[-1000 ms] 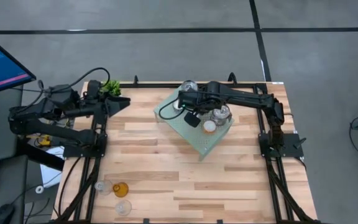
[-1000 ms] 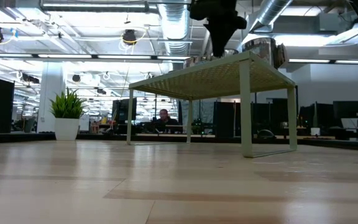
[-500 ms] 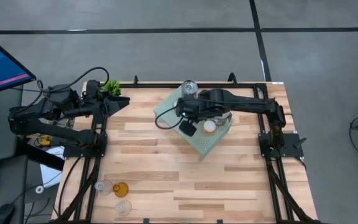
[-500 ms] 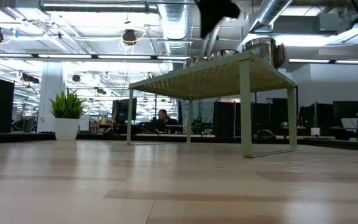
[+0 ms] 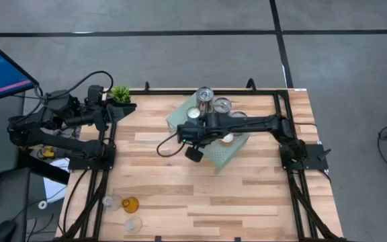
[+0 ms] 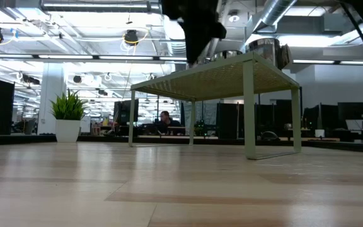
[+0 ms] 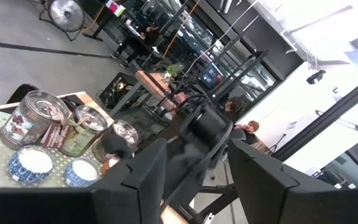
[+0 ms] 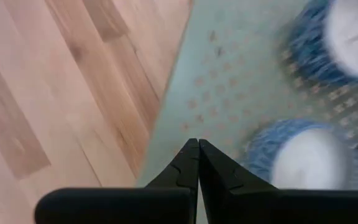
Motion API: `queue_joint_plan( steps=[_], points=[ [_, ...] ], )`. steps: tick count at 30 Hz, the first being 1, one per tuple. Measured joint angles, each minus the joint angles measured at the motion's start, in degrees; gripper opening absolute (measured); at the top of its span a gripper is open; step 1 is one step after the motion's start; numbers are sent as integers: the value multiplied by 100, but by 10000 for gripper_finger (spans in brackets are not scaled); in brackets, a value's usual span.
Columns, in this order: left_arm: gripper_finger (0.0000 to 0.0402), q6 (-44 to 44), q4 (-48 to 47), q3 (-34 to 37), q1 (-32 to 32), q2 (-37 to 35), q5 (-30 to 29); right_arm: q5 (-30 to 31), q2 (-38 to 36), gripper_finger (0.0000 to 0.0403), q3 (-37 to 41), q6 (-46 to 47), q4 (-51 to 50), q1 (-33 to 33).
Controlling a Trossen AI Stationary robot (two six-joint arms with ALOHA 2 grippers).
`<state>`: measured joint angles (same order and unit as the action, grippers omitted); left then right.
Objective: Stock candles on shelf
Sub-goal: Adjust the scented candles on the shelf, then put the orange candle holder on the shelf
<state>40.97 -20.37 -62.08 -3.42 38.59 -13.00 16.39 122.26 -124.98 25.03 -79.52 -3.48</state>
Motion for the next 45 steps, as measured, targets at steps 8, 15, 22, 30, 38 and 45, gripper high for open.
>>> queue_joint_plan(
  steps=[8, 15, 22, 30, 38, 45],
  points=[
    [172, 6, 60, 0, 0, -42, -2, 480, 181, 0, 2, -146, -276, 0],
    [172, 6, 99, 0, 0, -42, -2, 672, 181, 0, 2, -161, -649, 203],
    [172, 4, 119, 0, 0, -42, -2, 881, 181, 0, 2, -163, -700, 370],
    [172, 2, 138, 0, 2, -42, -2, 485, 128, 0, -561, -265, -909, 20],
    [172, 2, 141, 0, 1, -42, 1, -142, 45, 0, -754, -123, -1053, -504],
    [172, 32, 141, 0, 1, -42, 109, -119, 50, 0, -306, 67, -1056, -694]
  ],
)
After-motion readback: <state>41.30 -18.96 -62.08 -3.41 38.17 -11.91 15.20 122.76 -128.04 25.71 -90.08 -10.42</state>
